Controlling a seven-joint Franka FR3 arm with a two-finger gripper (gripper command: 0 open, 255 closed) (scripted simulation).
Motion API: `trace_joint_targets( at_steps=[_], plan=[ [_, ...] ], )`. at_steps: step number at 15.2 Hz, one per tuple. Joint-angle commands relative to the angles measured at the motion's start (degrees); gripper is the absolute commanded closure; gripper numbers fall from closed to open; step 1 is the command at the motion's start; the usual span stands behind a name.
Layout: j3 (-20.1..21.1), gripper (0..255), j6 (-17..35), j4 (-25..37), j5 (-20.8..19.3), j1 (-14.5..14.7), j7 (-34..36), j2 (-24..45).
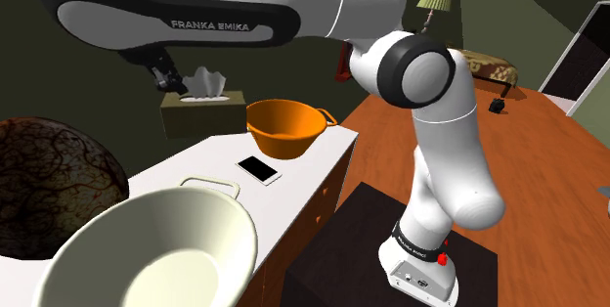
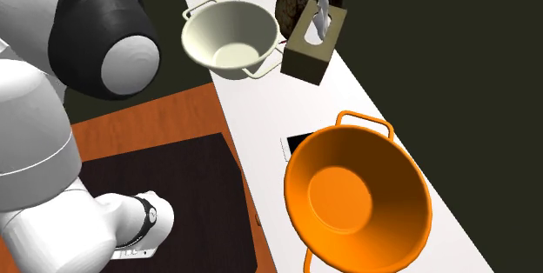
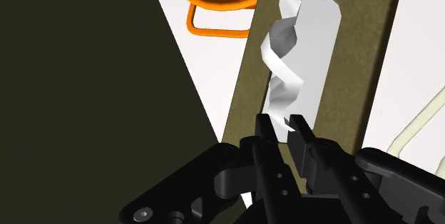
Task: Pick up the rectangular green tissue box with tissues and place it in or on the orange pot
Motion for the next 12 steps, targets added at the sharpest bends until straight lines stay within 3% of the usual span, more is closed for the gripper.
trace_joint_targets(
  at_steps=[1, 6, 12],
  plan=[
    [0.14, 255, 2.96, -7.30, 0.86, -2.61, -0.13, -5.01],
    [-0.91, 255, 9.51, -21.08, 2.40, -8.23, -2.52, -15.02],
    [-3.64, 255, 16.09, -32.45, 3.26, -13.49, -7.28, -24.10]
  ],
)
